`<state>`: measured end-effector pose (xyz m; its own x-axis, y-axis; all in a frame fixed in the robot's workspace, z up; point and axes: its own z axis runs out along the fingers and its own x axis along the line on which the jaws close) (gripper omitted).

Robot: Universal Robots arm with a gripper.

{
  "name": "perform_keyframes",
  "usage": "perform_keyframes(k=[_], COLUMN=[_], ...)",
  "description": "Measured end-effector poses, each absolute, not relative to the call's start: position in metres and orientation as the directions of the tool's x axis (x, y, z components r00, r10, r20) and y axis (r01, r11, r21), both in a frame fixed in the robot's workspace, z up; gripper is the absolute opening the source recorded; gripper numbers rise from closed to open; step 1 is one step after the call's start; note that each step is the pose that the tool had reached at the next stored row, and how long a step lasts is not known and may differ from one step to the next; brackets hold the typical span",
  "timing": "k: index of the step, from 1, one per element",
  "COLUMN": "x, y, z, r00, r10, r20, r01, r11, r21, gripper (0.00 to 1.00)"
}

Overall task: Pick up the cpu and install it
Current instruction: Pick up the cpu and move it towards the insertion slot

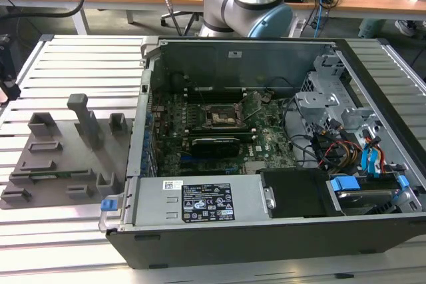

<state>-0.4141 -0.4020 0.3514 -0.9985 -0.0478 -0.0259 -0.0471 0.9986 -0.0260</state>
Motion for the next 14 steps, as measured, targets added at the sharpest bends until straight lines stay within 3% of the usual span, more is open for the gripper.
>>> perform_keyframes(k=[14], x=[-0.414], y=[-0.402], z=[0.392], r00=[-0.999], r10=[-0.048], r20=[-0.026], r01=[-0.047], r11=[0.999], r21=[-0.024], gripper=[0.55])
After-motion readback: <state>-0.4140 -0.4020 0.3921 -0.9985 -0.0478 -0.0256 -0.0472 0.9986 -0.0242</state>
